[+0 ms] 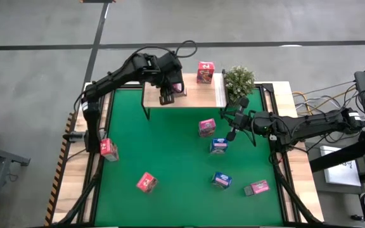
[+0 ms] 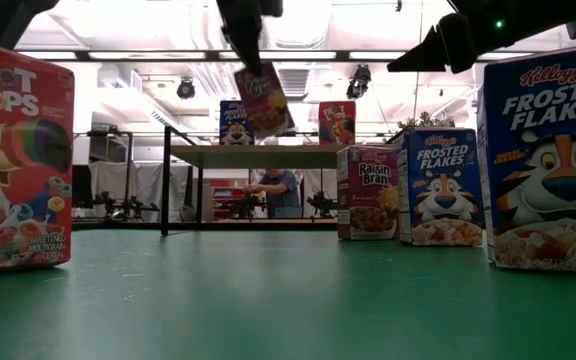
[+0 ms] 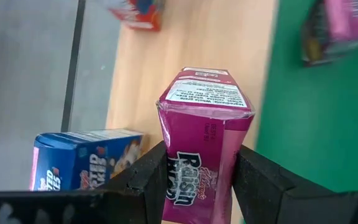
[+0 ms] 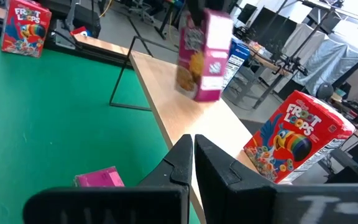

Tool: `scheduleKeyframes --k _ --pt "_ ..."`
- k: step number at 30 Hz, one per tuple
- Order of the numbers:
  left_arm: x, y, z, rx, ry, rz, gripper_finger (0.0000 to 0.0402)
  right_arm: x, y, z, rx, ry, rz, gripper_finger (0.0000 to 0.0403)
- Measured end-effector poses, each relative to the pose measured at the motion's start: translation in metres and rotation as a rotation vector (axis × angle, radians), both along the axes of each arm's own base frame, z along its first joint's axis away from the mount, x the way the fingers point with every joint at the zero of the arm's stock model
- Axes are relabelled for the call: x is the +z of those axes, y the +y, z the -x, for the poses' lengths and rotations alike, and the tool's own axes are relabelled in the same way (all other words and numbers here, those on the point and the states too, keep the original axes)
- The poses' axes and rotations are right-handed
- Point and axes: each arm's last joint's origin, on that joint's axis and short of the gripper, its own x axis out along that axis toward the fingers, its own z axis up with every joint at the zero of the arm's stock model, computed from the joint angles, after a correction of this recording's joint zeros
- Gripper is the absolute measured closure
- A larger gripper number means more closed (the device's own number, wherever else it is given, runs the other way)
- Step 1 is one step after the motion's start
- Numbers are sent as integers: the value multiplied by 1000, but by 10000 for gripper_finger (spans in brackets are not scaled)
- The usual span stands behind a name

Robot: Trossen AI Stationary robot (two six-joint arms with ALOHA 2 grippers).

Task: Stack cereal on shelf
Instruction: Put the bottom left violet cereal box on the shelf

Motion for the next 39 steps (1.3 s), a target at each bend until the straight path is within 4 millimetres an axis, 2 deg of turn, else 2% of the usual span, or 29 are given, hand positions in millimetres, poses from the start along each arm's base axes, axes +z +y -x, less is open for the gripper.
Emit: scheduleKeyframes --k 3,6,16,27,39 --pt "-7 12 -2 19 -6 -8 261 -1 0 0 0 8 1 394" --pt "-12 16 -3 25 -9 -10 261 -1 0 0 -1 12 0 394" --pt "-11 16 -3 22 -16 1 259 -1 0 0 -1 12 1 394" --pt "-12 15 -5 -8 -41 44 222 -1 0 0 -2 13 2 394" --pt "-11 16 -8 -29 -57 24 203 -2 0 0 -2 20 1 394"
